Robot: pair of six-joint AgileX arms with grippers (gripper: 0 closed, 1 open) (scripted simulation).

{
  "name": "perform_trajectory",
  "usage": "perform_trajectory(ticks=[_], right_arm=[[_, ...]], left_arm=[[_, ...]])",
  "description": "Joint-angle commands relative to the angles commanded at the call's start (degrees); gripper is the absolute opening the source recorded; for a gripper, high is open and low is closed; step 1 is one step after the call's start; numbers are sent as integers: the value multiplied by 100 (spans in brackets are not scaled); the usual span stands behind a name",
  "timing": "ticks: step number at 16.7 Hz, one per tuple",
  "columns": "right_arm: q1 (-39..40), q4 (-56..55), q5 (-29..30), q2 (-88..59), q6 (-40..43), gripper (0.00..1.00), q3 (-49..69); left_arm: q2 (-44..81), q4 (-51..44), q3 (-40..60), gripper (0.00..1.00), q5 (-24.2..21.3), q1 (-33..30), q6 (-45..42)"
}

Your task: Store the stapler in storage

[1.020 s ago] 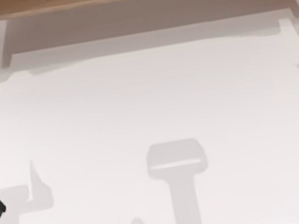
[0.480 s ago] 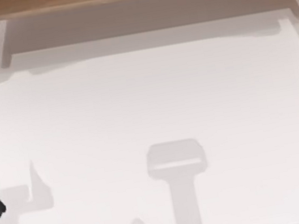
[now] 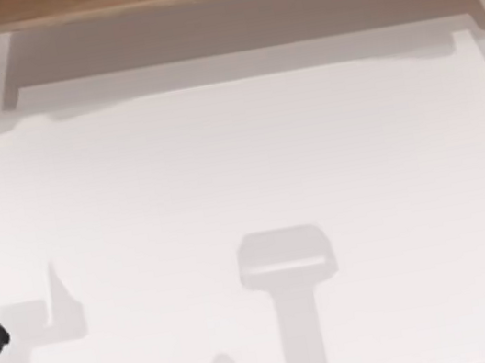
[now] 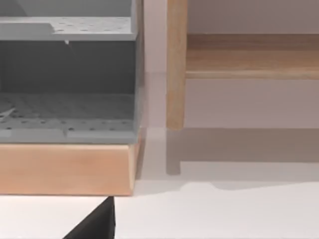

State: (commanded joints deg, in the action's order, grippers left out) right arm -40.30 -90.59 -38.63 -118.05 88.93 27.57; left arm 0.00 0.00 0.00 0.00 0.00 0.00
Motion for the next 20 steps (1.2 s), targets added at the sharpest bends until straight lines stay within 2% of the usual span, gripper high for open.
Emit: perform_trajectory(ticks=[12, 20], right_arm=[[0, 0, 0, 0, 0, 98, 0], [0, 0, 0, 0, 0, 100, 0]], left_arm=[[0, 0, 0, 100, 0, 0, 0], [0, 0, 0, 100, 0, 0, 0]])
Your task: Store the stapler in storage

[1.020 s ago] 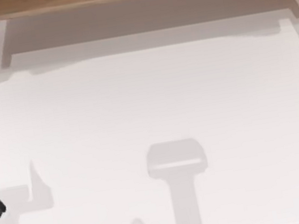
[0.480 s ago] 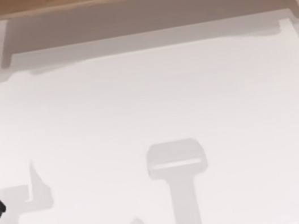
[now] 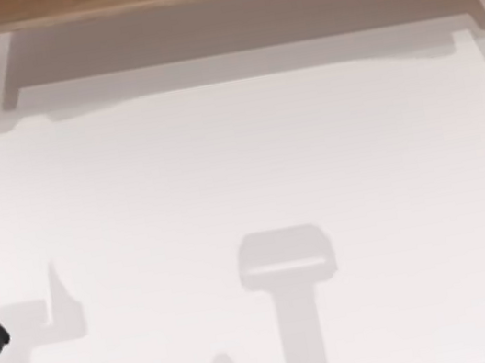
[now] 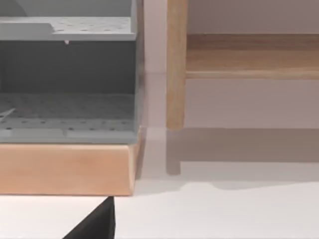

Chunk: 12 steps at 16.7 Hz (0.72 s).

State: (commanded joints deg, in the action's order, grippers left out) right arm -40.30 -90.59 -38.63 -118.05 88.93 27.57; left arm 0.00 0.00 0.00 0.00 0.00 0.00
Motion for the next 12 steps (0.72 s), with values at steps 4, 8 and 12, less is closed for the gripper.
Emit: perform_trajectory(ticks=[4, 8, 12], right_arm=[[-119, -113, -119, 44, -2, 100, -149], [-270, -255, -278, 104, -3, 100, -349], [-257, -188, -224, 112, -50, 100, -325]], left_arm=[[0, 0, 0, 100, 0, 0, 0], [0, 0, 0, 100, 0, 0, 0], [0, 0, 0, 100, 0, 0, 0]])
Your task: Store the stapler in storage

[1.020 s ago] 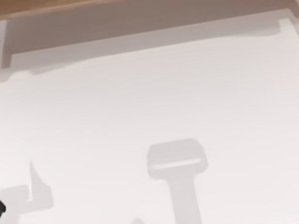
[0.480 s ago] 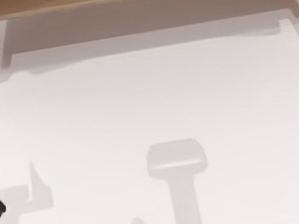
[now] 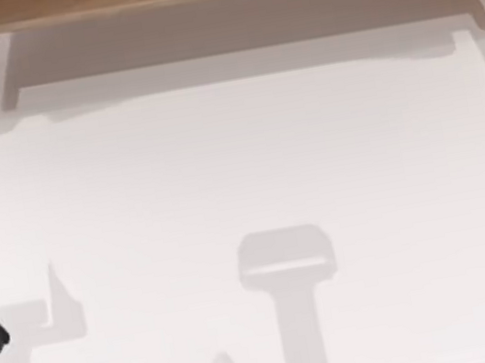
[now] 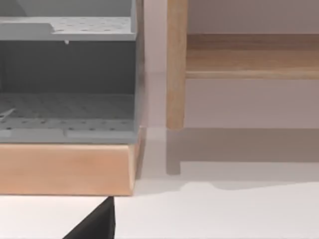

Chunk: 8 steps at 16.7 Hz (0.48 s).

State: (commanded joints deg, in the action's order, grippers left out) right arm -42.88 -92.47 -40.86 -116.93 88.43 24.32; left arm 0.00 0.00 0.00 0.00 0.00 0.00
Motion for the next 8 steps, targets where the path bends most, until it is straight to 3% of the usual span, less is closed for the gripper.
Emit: perform_trajectory(ticks=[4, 8], right_arm=[[-102, 800, 534, 400, -647, 100, 55], [-25, 2553, 1393, 1088, -1820, 100, 171]], left_arm=[[0, 0, 0, 100, 0, 0, 0], [0, 0, 0, 100, 0, 0, 0]])
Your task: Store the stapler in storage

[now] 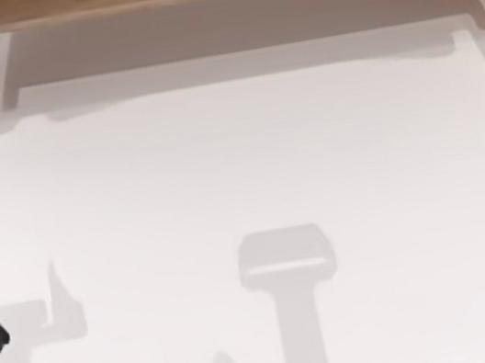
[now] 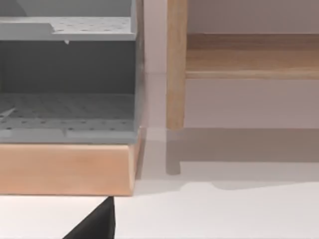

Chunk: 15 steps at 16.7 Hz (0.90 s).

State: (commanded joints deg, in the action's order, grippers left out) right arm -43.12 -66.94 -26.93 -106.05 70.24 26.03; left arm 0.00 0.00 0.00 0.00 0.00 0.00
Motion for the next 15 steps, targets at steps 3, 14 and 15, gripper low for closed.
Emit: perform_trajectory(ticks=[3, 14, 15], right_arm=[[348, 1855, 660, 608, -1005, 100, 171], [3766, 9689, 2286, 2816, -4142, 100, 1146], [4113, 10251, 2366, 2973, -4328, 100, 1202]], left_arm=[[0, 0, 0, 100, 0, 0, 0], [0, 0, 0, 100, 0, 0, 0], [0, 0, 0, 100, 0, 0, 0]])
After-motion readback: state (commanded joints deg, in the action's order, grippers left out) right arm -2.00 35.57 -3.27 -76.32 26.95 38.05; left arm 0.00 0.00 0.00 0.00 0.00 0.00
